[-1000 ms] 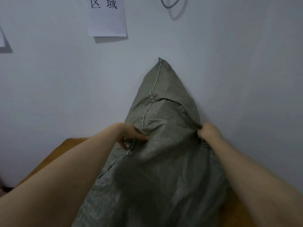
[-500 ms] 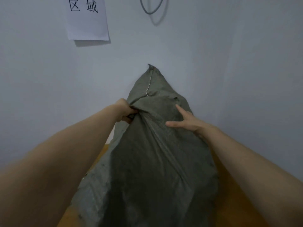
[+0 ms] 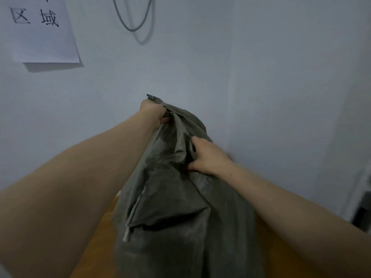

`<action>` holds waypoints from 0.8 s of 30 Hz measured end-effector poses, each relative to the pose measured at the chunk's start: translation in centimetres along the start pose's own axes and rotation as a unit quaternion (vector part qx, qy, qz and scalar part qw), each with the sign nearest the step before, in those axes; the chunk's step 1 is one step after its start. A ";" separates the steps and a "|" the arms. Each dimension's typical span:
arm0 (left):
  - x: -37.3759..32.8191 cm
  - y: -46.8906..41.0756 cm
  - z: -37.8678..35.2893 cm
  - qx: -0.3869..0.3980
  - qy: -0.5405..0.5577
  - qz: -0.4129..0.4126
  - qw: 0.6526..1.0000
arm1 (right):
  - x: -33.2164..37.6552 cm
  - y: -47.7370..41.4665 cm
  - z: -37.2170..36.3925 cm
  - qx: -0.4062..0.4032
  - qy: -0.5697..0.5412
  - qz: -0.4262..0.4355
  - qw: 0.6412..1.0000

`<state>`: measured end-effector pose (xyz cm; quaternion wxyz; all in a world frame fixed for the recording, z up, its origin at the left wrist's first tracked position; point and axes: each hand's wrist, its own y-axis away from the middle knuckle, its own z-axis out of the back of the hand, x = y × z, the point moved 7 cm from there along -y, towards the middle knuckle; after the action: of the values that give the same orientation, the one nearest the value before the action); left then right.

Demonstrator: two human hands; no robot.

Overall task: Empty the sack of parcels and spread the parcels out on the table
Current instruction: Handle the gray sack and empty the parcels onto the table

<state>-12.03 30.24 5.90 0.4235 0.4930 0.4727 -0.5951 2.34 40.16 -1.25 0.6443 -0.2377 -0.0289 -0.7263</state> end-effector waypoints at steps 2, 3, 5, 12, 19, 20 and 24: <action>0.3 0.4 -1.5 0.004 0.037 0.018 0.999 | -3.0 0.1 0.9 -0.066 0.097 -0.042 0.992; 0.8 0.5 -2.1 0.006 0.063 0.040 0.997 | -4.6 0.1 1.4 -0.082 0.122 -0.071 0.987; 1.3 1.2 -3.3 0.025 0.069 0.052 0.996 | -7.7 -0.4 3.3 -0.112 0.129 -0.138 0.976; 1.5 5.3 -7.7 0.364 -0.119 -0.017 0.924 | -14.6 -2.4 13.0 -0.263 -0.037 -0.260 0.928; 8.2 8.4 -14.6 0.347 -0.448 -0.154 0.809 | -15.8 0.1 6.8 -0.153 -0.241 -0.284 0.915; 8.9 8.7 -15.4 0.326 -0.443 -0.174 0.817 | -15.4 0.6 6.1 -0.124 -0.298 -0.275 0.905; 9.7 8.2 -16.2 0.244 -0.398 -0.203 0.861 | -12.4 4.0 5.8 -0.035 -0.497 -0.198 0.844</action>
<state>-2.51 44.15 -5.91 0.3116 0.1948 0.1936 -0.9097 8.64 52.93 -1.86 0.3769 -0.5785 -0.3662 -0.6238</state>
